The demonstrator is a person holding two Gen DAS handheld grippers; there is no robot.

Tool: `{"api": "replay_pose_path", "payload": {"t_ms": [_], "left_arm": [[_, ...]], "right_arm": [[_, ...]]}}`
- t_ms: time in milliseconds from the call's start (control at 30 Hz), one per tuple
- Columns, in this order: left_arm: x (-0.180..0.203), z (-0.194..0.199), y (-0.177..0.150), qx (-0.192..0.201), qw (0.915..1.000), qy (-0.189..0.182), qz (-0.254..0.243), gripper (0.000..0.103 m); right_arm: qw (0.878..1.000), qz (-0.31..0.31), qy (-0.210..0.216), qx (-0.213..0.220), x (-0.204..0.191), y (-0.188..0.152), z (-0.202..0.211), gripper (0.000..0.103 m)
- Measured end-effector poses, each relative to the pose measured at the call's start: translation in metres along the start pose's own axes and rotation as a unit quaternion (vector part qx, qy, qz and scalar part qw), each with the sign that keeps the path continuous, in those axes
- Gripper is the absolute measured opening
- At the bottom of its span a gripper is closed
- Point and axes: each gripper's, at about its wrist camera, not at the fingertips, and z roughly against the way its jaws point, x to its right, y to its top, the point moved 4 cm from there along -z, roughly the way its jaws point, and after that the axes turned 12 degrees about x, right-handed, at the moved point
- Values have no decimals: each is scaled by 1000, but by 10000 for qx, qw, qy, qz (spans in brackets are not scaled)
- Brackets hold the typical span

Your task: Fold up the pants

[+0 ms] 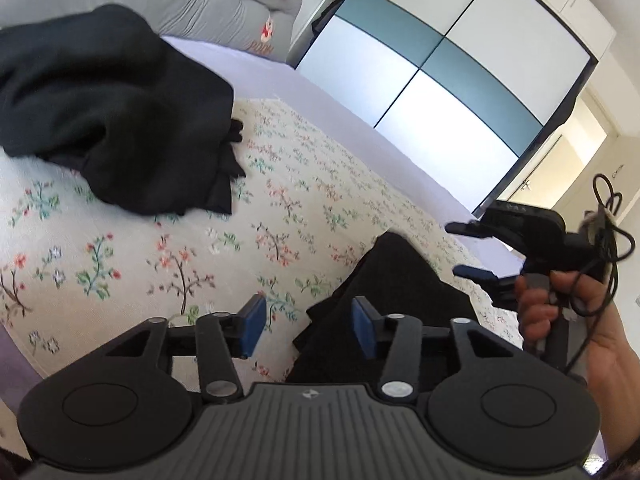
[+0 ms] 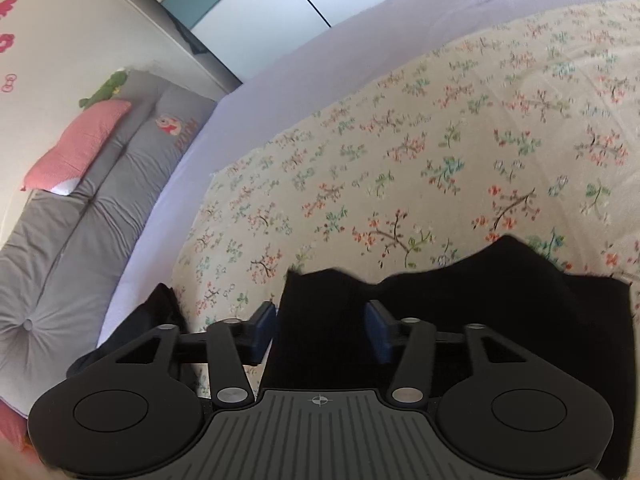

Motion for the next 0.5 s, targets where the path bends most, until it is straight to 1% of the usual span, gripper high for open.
{"api": "replay_pose_path", "payload": {"t_ms": [33,100,167,200,267,333,400,467,500], "left_arm": [[2,0,3,-11,10000,-39,-47,95],[9,-3,6,-104,9998,-81,-173,97],[17,-6,9,-265,9991,-153,-306,100],[22,-7,10,-339,9985,-220,-365,102],[31,-13,12,-465,9968,-408,-501,103],[41,-23,13,-631,9938,-567,-723,103],[49,-32,15,-766,9902,-640,-976,103],[57,-41,17,-888,9860,-682,-1235,103],[60,-47,18,-954,9835,-703,-1370,103]], "right_arm": [[10000,62,13,48,1,3,6,55],[9998,145,17,94,5,8,18,58],[9997,193,48,118,13,12,33,66],[9996,248,63,112,19,12,40,67],[9992,392,33,115,30,12,55,71],[9986,515,-34,108,45,11,69,75],[9982,583,-82,84,60,9,82,77],[9981,600,-117,83,75,8,94,84],[9981,599,-122,87,83,7,100,85]]}}
